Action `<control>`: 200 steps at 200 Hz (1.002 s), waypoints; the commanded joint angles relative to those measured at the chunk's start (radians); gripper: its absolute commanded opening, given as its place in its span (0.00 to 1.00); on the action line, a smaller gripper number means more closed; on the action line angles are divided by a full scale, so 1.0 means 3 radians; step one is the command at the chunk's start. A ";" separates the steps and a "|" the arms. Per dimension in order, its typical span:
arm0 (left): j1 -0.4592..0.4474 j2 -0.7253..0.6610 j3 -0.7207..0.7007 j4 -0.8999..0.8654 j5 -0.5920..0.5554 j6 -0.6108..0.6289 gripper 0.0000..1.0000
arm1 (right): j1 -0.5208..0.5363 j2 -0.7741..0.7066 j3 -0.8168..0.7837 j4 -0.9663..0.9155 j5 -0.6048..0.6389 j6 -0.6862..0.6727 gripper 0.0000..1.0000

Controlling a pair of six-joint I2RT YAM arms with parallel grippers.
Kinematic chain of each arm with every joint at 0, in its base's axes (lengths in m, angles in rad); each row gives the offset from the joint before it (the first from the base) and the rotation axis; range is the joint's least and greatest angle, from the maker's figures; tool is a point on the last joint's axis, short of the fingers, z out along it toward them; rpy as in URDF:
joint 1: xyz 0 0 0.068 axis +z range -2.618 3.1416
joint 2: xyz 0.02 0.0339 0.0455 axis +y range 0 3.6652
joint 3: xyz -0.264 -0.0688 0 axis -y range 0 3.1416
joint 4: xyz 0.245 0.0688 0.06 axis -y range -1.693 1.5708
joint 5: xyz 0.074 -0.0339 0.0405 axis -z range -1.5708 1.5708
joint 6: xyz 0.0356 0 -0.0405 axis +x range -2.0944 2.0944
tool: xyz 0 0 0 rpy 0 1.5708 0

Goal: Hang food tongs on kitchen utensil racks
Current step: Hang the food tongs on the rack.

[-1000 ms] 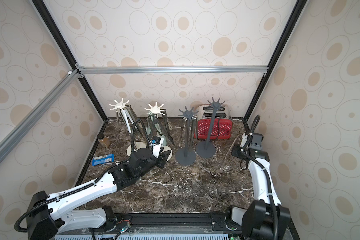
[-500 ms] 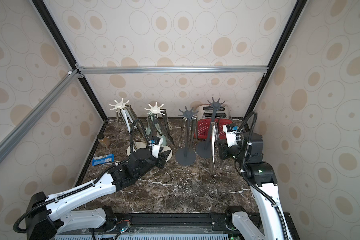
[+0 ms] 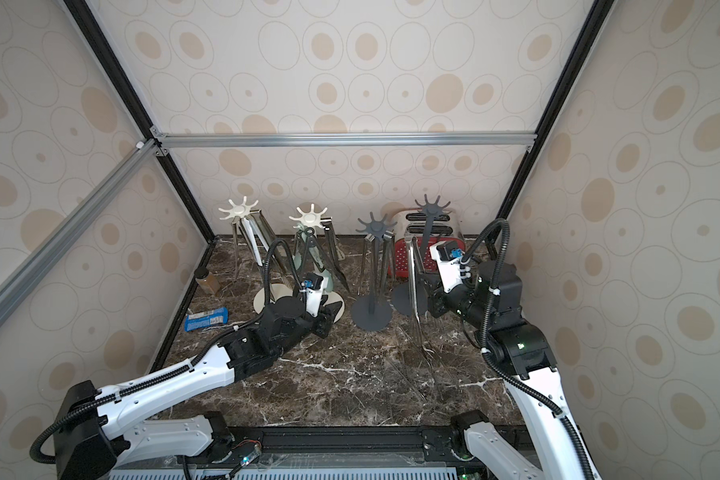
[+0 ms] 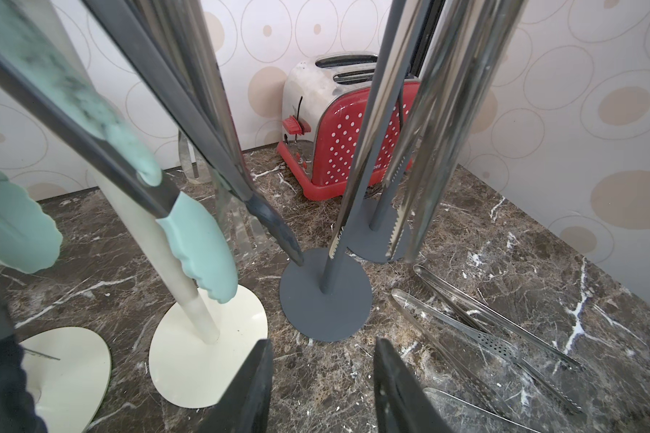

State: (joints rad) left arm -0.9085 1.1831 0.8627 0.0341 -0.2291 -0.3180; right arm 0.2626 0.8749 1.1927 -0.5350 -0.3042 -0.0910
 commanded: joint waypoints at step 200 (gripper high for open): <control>0.0033 -0.0072 0.0044 -0.0027 -0.0044 -0.0033 0.44 | 0.0971 0.0457 -0.0049 0.0837 0.1203 0.0206 0.00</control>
State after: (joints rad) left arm -0.9085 1.1751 0.8627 0.0277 -0.2302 -0.3180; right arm 0.5396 1.0077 1.1839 -0.3332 0.0502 -0.0437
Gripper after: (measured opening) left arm 0.438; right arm 0.080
